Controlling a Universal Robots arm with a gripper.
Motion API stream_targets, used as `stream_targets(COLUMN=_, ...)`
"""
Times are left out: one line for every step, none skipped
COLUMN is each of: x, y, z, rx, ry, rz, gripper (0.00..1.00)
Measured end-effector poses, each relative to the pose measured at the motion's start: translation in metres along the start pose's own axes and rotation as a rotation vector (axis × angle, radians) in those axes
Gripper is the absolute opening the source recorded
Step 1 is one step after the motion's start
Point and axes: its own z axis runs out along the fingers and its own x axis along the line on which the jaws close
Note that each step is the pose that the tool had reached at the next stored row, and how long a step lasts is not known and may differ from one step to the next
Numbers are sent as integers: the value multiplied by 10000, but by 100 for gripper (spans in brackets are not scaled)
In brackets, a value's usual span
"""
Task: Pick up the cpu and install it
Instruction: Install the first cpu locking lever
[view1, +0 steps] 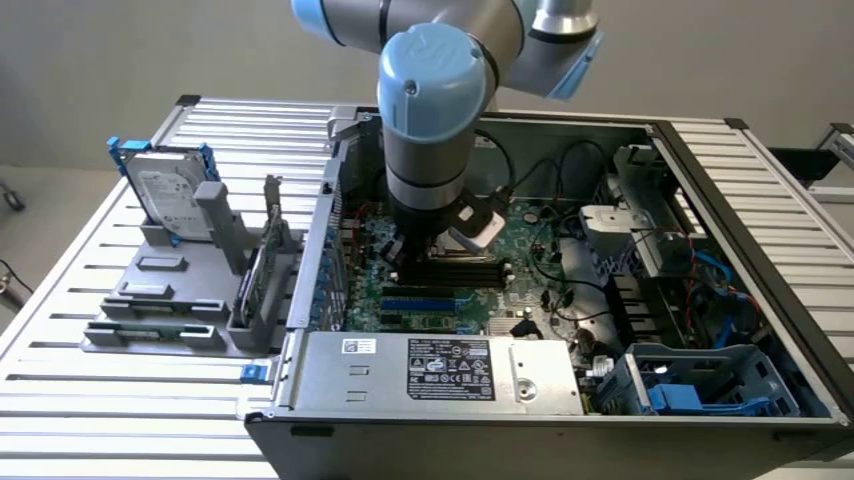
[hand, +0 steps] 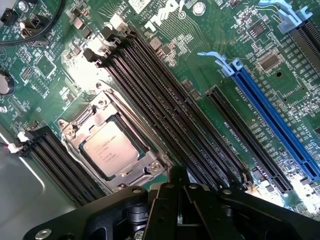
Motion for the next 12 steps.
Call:
stream_targets(x=3, y=-3, z=-2, rx=-11, ry=-13, rz=0, gripper=11)
stream_targets(x=8, y=-7, z=-10, rx=-18, ry=-21, rz=0, gripper=11)
stream_targets(x=15, y=-13, z=-28, rx=-24, ry=-31, rz=-1, gripper=11)
stream_targets(x=26, y=-20, z=-50, rx=-21, ry=-23, rz=-2, gripper=11)
stream_targets(x=38, y=-30, z=-82, rx=-22, ry=-28, rz=-1, gripper=11)
stream_targets(x=53, y=-42, z=-120, rx=-22, ry=-31, rz=0, gripper=11)
stream_targets(x=71, y=-55, z=-159, rx=-19, ry=-35, rz=1, gripper=11)
stream_targets(x=92, y=-71, z=-196, rx=-12, ry=-43, rz=1, gripper=11)
stream_targets(x=115, y=-89, z=-221, rx=1, ry=-56, rz=-1, gripper=11)
stream_targets(x=137, y=-107, z=-235, rx=20, ry=-80, rz=-13, gripper=11)
stream_targets(x=156, y=-123, z=-242, rx=36, ry=-106, rz=-36, gripper=11)
stream_targets(x=172, y=-138, z=-247, rx=48, ry=-133, rz=-69, gripper=11)
